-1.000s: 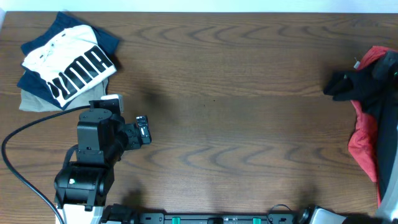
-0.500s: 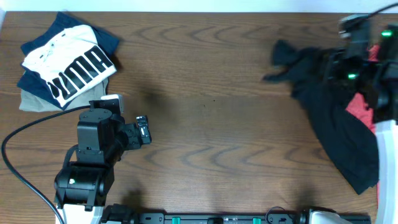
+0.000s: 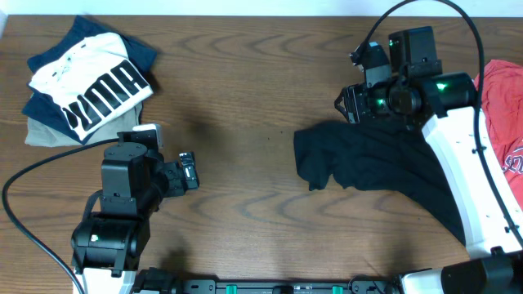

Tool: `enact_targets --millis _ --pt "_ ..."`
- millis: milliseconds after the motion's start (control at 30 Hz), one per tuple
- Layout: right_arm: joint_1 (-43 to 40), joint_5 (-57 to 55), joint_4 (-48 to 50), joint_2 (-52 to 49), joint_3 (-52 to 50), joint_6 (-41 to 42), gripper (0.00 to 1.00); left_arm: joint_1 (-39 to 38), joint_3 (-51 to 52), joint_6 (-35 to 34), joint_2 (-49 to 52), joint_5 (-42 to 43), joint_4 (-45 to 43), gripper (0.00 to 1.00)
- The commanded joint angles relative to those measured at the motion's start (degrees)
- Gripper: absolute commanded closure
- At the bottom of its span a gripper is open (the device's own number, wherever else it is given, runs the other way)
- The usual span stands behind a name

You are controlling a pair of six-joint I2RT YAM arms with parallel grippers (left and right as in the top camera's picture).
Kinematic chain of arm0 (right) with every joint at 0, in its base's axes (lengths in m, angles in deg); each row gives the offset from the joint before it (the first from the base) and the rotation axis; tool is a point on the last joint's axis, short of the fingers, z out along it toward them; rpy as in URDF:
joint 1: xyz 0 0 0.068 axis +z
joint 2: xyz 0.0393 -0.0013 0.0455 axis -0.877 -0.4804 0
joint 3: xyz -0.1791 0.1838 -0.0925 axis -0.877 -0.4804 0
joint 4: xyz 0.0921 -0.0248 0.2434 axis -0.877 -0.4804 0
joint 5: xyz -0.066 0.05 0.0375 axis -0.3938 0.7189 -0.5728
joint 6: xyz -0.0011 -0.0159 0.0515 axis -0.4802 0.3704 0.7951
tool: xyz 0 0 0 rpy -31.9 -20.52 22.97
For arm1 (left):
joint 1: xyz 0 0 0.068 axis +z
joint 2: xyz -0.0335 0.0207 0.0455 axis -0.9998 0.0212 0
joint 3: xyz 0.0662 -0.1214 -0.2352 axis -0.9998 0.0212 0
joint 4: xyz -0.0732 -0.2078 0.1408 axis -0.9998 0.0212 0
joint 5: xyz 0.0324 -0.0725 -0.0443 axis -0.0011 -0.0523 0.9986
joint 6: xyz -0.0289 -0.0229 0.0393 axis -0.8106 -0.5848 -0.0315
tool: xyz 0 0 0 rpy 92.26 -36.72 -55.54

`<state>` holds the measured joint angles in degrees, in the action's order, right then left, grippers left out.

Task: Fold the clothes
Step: 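Drag the black shirt with the right gripper toward the table center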

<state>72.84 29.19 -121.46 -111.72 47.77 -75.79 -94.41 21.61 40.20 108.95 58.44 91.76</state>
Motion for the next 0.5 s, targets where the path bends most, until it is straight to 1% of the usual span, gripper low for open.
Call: enact_targets --millis 0,67,133,167,233,300,400,467 --pt "-0.48 -8.24 -0.13 -0.2 -0.24 2.36 0.4 0.09 -1.09 -0.02 0.0 5.09 0.72 0.02" --pt "-1.4 -14.88 -1.4 -0.13 -0.22 7.02 0.35 0.09 -1.09 -1.36 0.0 8.09 0.72 0.02" --pt "-2.78 -19.45 -3.65 -0.13 -0.22 10.78 0.26 0.09 -1.05 -4.68 0.02 11.28 0.68 0.02" --pt "-3.37 -20.15 -4.55 -0.13 -0.24 11.41 0.23 0.09 -0.92 -6.27 0.07 12.33 0.63 0.02" --pt "-5.14 -20.41 -6.73 -0.13 -0.22 11.74 0.22 0.07 -0.26 -10.64 0.44 14.34 0.24 0.02" --pt "-7.08 -20.26 -8.98 -0.13 -0.24 11.72 0.19 0.07 0.72 -13.94 1.6 17.09 0.2 0.02" --pt "-9.18 -20.24 -11.41 -0.13 -0.24 11.72 0.1 0.02 1.9 -15.5 4.55 22.32 0.09 0.02" --pt "-10.03 -20.24 -12.61 -0.13 -0.24 11.72 0.05 0.02 2.36 -15.63 7.13 25.11 -0.04 0.02"
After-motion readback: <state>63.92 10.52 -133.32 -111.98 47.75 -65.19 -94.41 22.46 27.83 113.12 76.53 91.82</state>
